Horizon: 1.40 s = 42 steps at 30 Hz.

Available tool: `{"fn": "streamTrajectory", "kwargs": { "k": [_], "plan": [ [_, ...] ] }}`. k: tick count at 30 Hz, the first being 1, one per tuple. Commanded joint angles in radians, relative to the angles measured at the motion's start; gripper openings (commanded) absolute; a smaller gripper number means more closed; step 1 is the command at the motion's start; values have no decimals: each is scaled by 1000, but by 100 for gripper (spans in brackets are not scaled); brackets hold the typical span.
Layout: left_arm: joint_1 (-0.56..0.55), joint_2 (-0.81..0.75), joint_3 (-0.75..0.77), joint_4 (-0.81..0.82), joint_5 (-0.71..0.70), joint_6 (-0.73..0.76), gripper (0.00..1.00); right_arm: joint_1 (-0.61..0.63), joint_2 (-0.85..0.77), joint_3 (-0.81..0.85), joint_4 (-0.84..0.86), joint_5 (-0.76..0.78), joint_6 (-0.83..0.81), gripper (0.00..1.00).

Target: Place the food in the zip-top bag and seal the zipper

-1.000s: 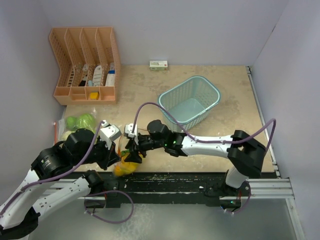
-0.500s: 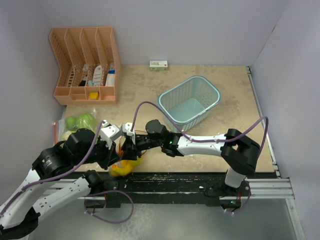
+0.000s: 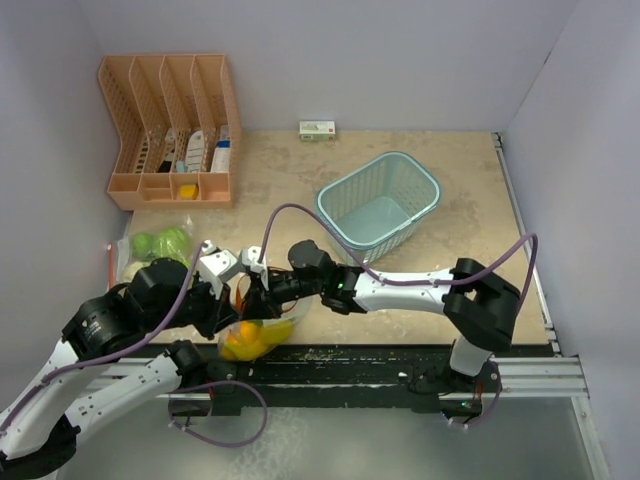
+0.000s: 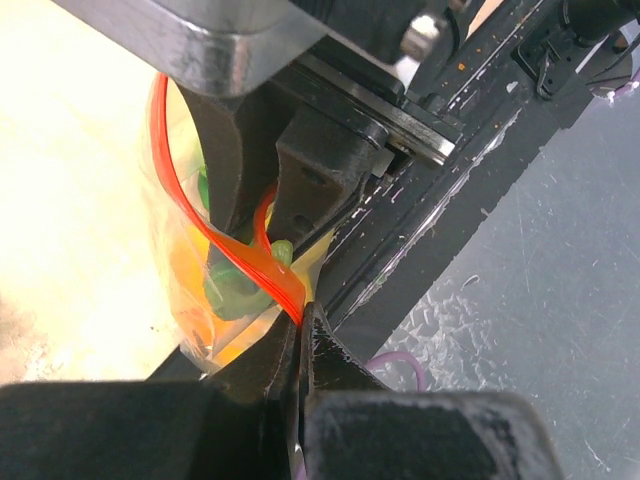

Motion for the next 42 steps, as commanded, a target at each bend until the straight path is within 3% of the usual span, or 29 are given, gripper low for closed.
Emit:
{"fn": "streamTrajectory", "kwargs": {
  "k": [1, 6, 12, 15, 16, 17, 18, 19, 20, 21, 28, 33, 35, 40, 42],
  "plan": [
    [-4, 1, 30, 3, -5, 6, 0, 14, 12, 8, -53, -72, -41, 0],
    [-4, 5, 91, -7, -84, 7, 0, 16, 20, -17, -88, -75, -72, 0],
    [-4, -16, 144, 12, -186, 3, 0, 41, 65, 55, -272, -39, -154, 0],
    [-3, -29, 148, 22, -208, -1, 0, 42, 71, 67, -306, -14, -155, 4],
    [-3, -34, 145, 25, -209, -2, 0, 42, 63, 63, -305, -11, -148, 12],
    [-3, -38, 142, 27, -207, -2, 0, 42, 47, 57, -300, -16, -137, 29],
    [-4, -40, 137, 27, -206, -4, 0, 42, 23, 50, -289, -20, -123, 52],
    [-4, -43, 132, 26, -205, -7, 0, 43, -8, 43, -276, -30, -113, 68],
    [-3, -45, 125, 26, -202, -9, 0, 43, -41, 38, -265, -28, -104, 95],
    [-3, -48, 117, 27, -201, -12, 0, 43, -74, 33, -258, -20, -93, 100],
    [-4, -67, 74, 30, -167, -32, 0, 43, -244, 52, -287, -18, -46, 99],
    [-3, -80, 54, 36, -153, -35, 0, 40, -271, 100, -284, 78, 38, 98],
    [-4, -78, 48, 39, -145, -37, 0, 40, -235, 163, -340, 147, 55, 88],
    [-2, -74, 46, 42, -125, -41, 0, 33, -118, 244, -398, 176, 79, 41],
    [-3, -75, 48, 44, -122, -42, 0, 33, -110, 226, -371, 178, 93, 31]
  ]
}}
